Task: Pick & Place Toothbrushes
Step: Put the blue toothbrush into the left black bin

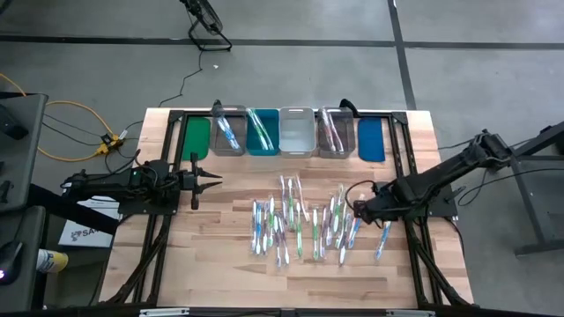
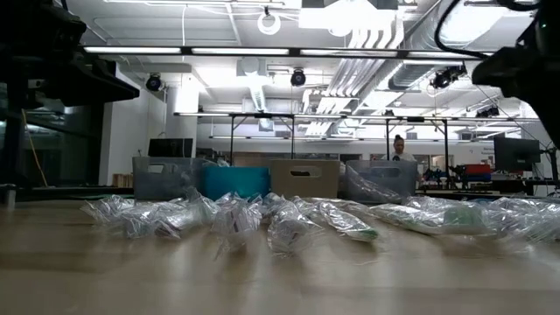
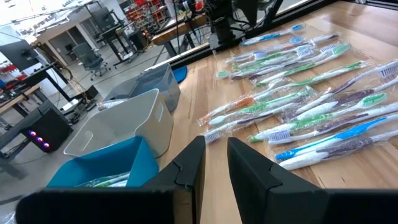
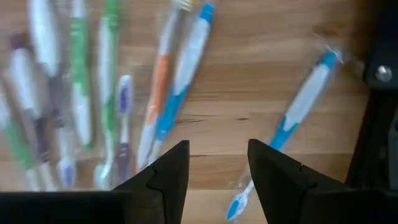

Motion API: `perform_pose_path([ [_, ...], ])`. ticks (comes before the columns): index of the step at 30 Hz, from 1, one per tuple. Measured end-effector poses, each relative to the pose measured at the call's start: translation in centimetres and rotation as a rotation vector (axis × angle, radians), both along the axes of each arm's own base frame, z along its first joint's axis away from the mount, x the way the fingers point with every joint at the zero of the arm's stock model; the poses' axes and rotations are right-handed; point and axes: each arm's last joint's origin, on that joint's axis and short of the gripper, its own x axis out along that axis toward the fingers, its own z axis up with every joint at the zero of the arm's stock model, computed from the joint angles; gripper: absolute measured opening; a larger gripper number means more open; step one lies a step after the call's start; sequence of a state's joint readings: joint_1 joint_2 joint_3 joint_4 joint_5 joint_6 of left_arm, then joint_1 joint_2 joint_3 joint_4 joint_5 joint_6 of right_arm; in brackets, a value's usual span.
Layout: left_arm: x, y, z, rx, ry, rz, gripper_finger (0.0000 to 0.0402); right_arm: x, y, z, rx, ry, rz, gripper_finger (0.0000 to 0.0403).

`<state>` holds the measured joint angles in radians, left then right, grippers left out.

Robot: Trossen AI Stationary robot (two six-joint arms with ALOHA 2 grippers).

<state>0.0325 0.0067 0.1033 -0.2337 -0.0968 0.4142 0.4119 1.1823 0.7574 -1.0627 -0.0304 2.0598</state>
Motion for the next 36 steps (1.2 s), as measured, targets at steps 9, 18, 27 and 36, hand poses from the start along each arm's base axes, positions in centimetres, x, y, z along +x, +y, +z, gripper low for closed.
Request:
perform_pose_path([
  [9, 0.0, 0.0, 0.0, 0.000, 0.000, 0.000, 0.0065, 0.0, 2.1, -1.9, 0.023, 0.182, -0.124, 0.0158],
  [18, 0.0, 0.0, 0.0, 0.000, 0.000, 0.000, 0.0065, 0.3, 4.6, -4.0, 0.054, 0.276, -0.174, 0.0158],
  [27, 0.0, 0.0, 0.0, 0.000, 0.000, 0.000, 0.0065, 0.7, 5.9, -5.8, 0.030, 0.310, -0.191, 0.0158],
  [36, 0.0, 0.0, 0.0, 0.000, 0.000, 0.000, 0.0065, 0.5, 6.2, -7.9, 0.094, 0.274, -0.174, 0.0157],
])
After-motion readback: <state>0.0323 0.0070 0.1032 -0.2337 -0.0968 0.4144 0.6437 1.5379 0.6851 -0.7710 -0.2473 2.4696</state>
